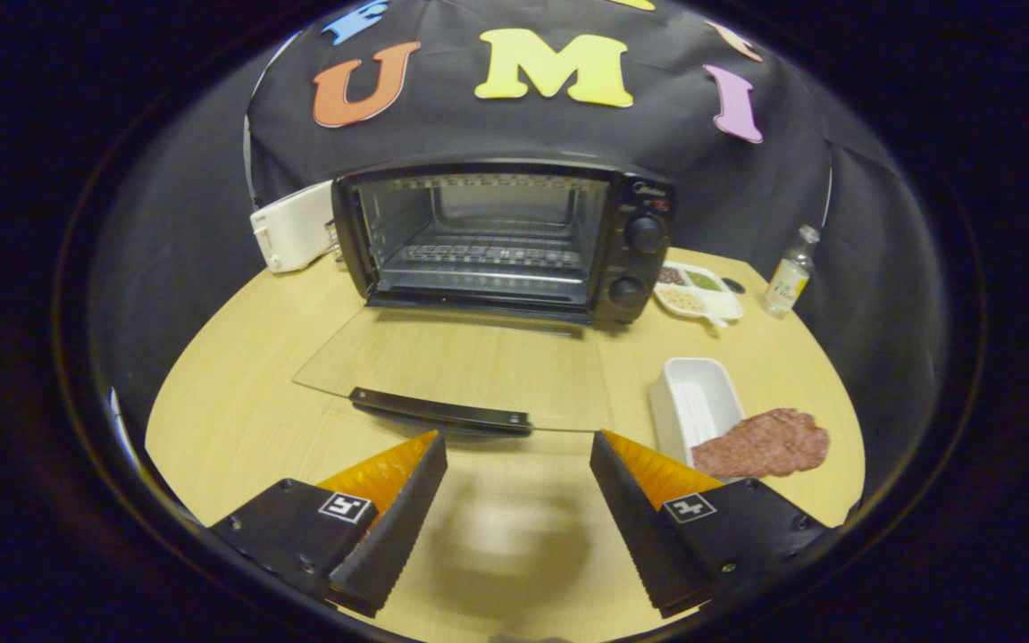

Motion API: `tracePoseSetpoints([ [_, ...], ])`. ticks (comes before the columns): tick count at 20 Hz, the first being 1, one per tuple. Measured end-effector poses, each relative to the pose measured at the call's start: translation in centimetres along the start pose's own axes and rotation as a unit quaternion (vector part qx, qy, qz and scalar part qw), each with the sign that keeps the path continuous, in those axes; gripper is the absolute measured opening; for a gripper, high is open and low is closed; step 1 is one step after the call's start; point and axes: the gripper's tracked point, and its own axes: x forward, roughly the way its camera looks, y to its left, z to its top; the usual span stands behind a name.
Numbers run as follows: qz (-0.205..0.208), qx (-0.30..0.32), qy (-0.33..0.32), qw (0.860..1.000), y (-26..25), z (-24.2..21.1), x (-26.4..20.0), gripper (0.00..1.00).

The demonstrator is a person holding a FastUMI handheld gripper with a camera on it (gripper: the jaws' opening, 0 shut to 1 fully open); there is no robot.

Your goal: Open the toaster oven, put the food inside, and close the toaster oven door.

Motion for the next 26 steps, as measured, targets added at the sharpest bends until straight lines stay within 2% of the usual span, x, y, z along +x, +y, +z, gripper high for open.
tracePoseSetpoints([
  [7,-0.086,0.025,-0.021,0.996,-16.7,-0.2,-6.7,1.00],
  [9,-0.093,0.042,-0.018,0.995,-20.2,-0.3,-7.0,1.00],
  [11,-0.082,0.058,-0.010,0.995,-22.7,-0.5,-6.2,1.00],
  [14,-0.020,0.076,0.020,0.997,-23.6,-1.0,-3.5,1.00],
  [16,0.050,0.096,0.040,0.993,-22.8,-0.8,-1.0,0.99],
  [19,0.178,0.136,0.088,0.971,-20.2,-1.0,1.2,0.90],
  [21,0.222,0.165,0.127,0.953,-19.6,-1.4,2.2,0.79],
  [23,0.262,0.199,0.151,0.932,-18.9,-1.2,2.5,0.61],
  [26,0.296,0.231,0.187,0.908,-17.4,-1.6,2.1,0.35],
])
